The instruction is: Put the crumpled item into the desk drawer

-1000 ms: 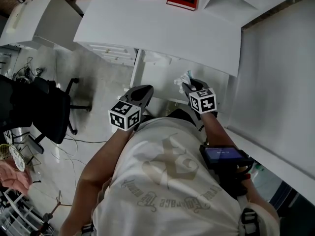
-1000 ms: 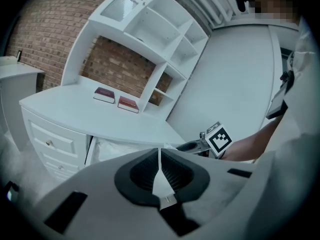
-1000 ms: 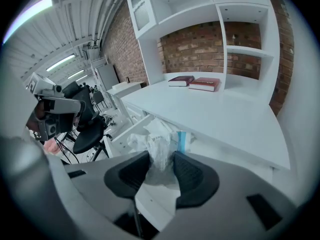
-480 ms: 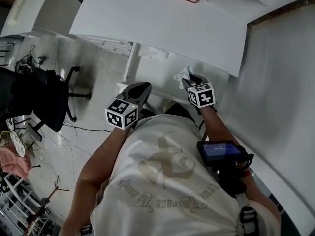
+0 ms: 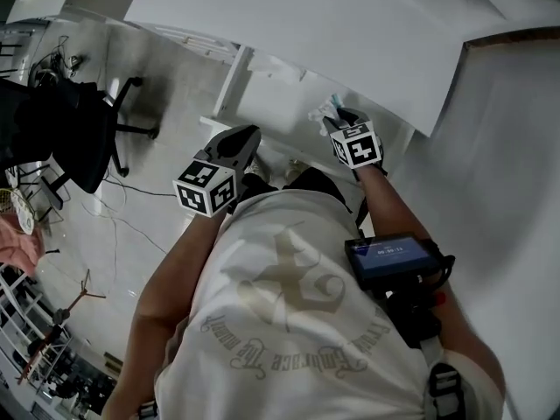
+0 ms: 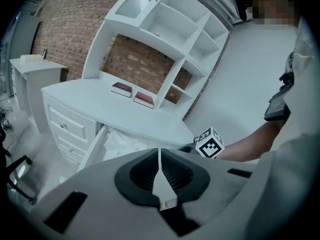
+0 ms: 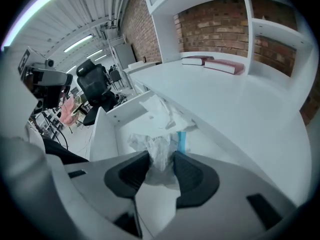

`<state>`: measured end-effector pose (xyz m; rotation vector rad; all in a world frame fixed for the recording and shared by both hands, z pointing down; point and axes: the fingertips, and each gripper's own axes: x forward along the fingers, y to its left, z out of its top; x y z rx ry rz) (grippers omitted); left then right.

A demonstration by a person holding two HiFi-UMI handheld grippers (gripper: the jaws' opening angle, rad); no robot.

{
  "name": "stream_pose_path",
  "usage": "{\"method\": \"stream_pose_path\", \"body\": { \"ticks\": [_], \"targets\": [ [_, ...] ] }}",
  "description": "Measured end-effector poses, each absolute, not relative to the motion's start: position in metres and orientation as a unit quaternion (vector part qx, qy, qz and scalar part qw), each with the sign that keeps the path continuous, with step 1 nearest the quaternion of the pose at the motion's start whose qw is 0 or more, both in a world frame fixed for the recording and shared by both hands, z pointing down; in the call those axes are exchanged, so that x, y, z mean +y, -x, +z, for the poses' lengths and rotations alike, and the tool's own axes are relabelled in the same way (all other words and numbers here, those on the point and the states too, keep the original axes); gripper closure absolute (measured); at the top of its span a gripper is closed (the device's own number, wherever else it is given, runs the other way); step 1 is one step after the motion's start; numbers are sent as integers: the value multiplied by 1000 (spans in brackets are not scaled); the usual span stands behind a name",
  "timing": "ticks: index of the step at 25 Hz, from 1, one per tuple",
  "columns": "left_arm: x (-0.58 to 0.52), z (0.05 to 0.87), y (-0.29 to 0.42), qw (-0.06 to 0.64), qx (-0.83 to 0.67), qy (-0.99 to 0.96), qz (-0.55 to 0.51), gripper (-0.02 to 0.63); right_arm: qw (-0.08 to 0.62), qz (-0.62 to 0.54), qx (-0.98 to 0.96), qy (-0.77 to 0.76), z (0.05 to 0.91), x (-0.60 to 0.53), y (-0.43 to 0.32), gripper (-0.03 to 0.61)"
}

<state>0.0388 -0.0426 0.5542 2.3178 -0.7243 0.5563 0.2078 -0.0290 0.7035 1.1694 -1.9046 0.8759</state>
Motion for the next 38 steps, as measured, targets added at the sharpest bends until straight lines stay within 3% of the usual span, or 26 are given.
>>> {"method": "stream_pose_path", "body": {
  "ticks": [14, 26, 38],
  "targets": [
    [-31, 571, -38, 329, -317, -862, 221, 580, 404, 352, -751, -385, 770, -42, -201, 406],
    [-13, 551, -26, 345, -340, -844, 229, 580, 442, 334, -750, -362, 776, -40, -205, 402],
    [-6, 556, -29, 342, -340, -844, 235, 580, 457, 330, -746, -354, 789, -36, -203, 347]
  ]
}}
